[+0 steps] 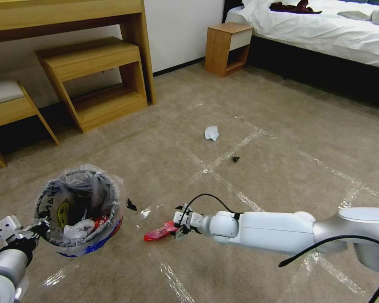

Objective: Pick up the trash bin and place the garbage on the floor into it.

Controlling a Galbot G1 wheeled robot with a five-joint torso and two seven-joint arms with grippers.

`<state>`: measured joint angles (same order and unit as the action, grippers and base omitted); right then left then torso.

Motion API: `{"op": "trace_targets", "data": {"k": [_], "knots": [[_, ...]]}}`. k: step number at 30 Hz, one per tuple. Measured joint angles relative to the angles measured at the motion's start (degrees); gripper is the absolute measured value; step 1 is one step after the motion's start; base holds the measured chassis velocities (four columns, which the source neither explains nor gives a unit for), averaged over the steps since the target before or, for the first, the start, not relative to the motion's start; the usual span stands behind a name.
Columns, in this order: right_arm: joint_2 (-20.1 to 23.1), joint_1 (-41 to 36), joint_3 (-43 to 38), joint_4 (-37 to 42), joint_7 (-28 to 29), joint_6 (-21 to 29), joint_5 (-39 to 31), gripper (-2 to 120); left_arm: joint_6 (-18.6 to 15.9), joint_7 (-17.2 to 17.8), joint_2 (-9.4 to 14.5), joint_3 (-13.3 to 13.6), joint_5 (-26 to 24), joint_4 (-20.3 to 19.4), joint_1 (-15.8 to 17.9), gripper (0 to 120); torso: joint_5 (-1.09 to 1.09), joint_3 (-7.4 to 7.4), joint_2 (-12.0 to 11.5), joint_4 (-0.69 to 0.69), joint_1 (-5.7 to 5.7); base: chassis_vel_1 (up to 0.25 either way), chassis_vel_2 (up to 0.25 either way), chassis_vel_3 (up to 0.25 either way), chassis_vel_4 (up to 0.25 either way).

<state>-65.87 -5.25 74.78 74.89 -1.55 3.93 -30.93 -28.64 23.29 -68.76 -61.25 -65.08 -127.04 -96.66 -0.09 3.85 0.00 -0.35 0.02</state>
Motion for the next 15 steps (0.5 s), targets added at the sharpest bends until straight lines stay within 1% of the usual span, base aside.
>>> {"op": "trace_targets", "data": {"k": [4,5,6,7,8,9,11,15], "knots": [[-3.28,0.17,-0.61,-6.89,-6.3,-7.24,5.36,100,0.18,-0.05,-0.05,-0.19,-0.1,0.13,-0.09,1,0.01,0.0,0.0,0.0,0.0,0.0,0.0,0.0,0.0],[-3.28,0.17,-0.61,-6.89,-6.3,-7.24,5.36,100,0.18,-0.05,-0.05,-0.19,-0.1,0.13,-0.09,1,0.01,0.0,0.0,0.0,0.0,0.0,0.0,0.0,0.0],[-4.16,0.23,-1.43,-9.32,-7.98,-8.71,7.68,100,0.21,-0.06,-0.09,-0.19,-0.12,0.21,-0.1,1,0.0,0.0,0.0,0.0,0.0,0.0,0.0,0.0,0.0],[-4.4,0.24,-1.68,-10.08,-8.4,-9.23,8.41,100,0.23,-0.07,-0.1,-0.19,-0.12,0.24,-0.09,1,0.0,0.0,0.0,0.0,0.0,0.0,0.0,0.0,0.0],[-5.12,0.3,-2.72,-12.99,-10.27,-11.34,11.34,100,0.29,-0.09,-0.14,-0.18,-0.12,0.37,-0.04,1,0.0,0.0,0.0,0.0,0.0,0.0,0.0,0.0,0.0],[-5.12,0.3,-2.72,-12.99,-10.27,-11.34,11.34,100,0.29,-0.09,-0.14,-0.18,-0.12,0.37,-0.04,1,0.0,0.0,0.0,0.0,0.0,0.0,0.0,0.0,0.0],[-5.9,0.63,-4.18,-16.27,-12.87,-12.99,15.41,100,0.33,-0.11,-0.17,-0.02,-0.09,0.64,0.14,1,0.01,0.01,0.0,-0.01,0.0,0.0,0.0,0.0,0.0],[-6.67,1.4,-4.93,-19.37,-15.89,-13.82,18.18,100,0.51,-0.13,-0.16,0.17,-0.04,1.18,0.54,1,0.01,0.0,0.0,-0.02,0.0,0.0,0.0,0.0,0.0]]}}
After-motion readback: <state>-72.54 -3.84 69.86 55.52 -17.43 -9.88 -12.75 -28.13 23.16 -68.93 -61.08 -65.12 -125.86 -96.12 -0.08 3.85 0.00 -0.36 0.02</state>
